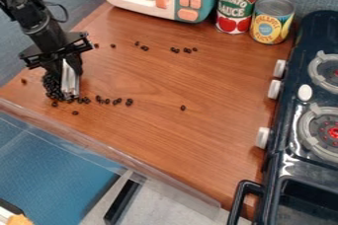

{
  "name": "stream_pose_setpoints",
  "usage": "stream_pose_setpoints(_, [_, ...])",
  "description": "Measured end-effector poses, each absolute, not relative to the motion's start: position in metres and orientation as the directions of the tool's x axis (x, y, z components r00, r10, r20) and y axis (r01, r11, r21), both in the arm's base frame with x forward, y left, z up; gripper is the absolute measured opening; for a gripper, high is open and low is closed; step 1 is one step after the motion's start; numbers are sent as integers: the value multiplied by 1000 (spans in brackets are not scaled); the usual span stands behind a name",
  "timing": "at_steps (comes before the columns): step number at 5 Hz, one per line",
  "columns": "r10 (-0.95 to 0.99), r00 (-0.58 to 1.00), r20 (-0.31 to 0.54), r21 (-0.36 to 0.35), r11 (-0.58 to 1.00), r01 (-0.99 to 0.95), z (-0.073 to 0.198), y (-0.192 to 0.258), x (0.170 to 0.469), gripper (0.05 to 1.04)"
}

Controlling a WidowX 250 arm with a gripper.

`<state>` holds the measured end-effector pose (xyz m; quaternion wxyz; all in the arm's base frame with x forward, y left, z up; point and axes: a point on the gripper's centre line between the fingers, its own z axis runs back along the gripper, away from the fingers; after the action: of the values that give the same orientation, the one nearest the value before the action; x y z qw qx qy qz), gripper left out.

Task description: Sweep into pile

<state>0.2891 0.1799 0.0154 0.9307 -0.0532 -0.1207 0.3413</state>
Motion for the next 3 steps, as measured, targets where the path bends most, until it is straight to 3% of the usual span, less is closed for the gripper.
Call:
stream_pose_setpoints(1, [619,769,160,-222,782,-583,21,152,306,377])
stream_pose_setpoints(3, [488,843,227,-282,861,-423,50,85,345,377])
